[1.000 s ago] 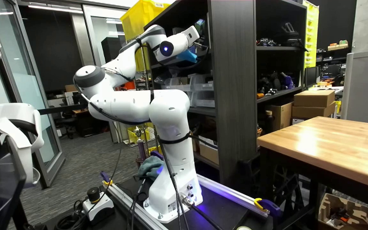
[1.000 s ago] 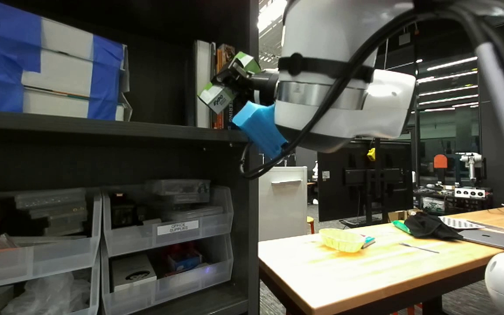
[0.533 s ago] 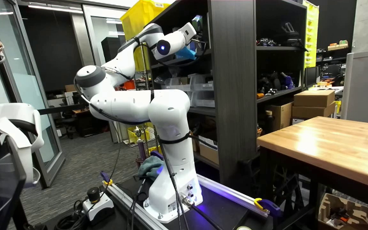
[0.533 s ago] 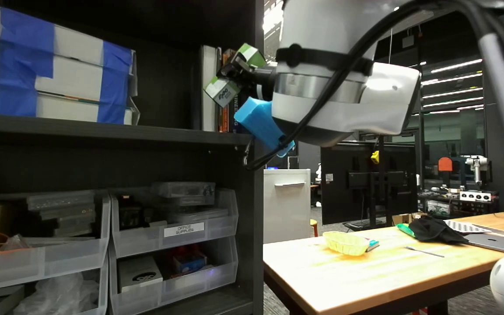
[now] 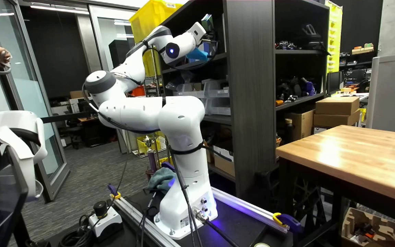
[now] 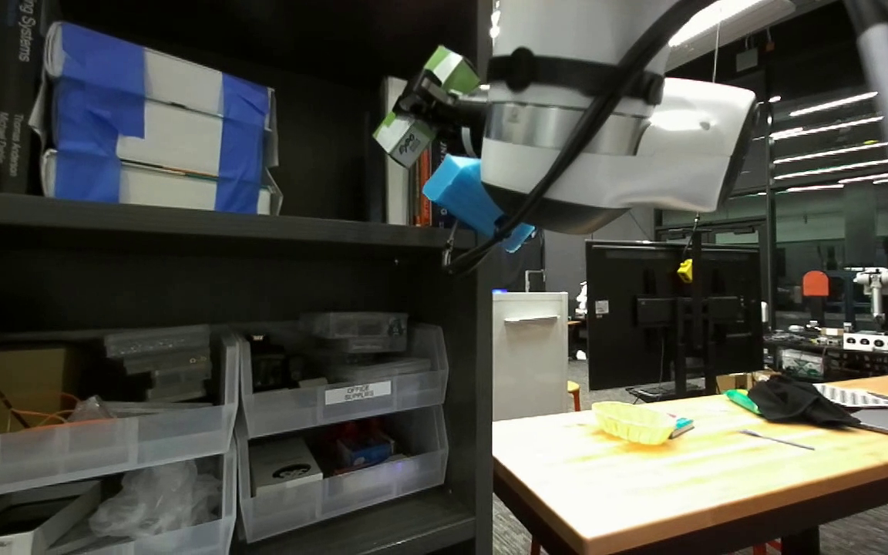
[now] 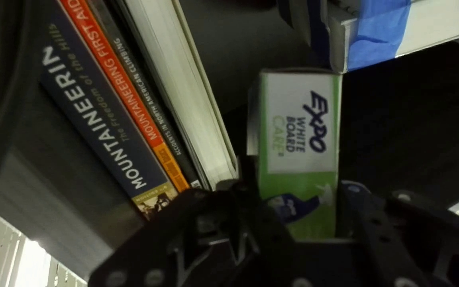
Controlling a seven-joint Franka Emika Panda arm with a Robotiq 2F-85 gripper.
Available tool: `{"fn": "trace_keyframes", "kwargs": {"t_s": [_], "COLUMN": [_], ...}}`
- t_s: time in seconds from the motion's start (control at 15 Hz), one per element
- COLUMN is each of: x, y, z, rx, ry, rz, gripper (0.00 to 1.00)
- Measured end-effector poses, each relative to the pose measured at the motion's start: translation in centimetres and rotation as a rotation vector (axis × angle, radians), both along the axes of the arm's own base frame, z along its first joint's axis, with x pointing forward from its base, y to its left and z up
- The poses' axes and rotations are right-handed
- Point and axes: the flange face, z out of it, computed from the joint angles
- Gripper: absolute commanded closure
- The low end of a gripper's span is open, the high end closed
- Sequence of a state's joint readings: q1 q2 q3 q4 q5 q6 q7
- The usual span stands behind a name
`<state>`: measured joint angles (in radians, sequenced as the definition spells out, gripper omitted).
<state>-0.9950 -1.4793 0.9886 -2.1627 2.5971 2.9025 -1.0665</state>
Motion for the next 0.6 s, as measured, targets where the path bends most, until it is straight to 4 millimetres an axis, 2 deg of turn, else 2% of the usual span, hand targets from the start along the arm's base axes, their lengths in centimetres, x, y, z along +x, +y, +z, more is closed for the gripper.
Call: {"fn": "trace_keyframes", "kwargs": {"t_s": [0.6], "x": [2.8], "y": [1.5], "z": [-2.1], "rx": [-0.095], "ry": [0.027], "rz": [-0.062], "gripper": [0.87]}}
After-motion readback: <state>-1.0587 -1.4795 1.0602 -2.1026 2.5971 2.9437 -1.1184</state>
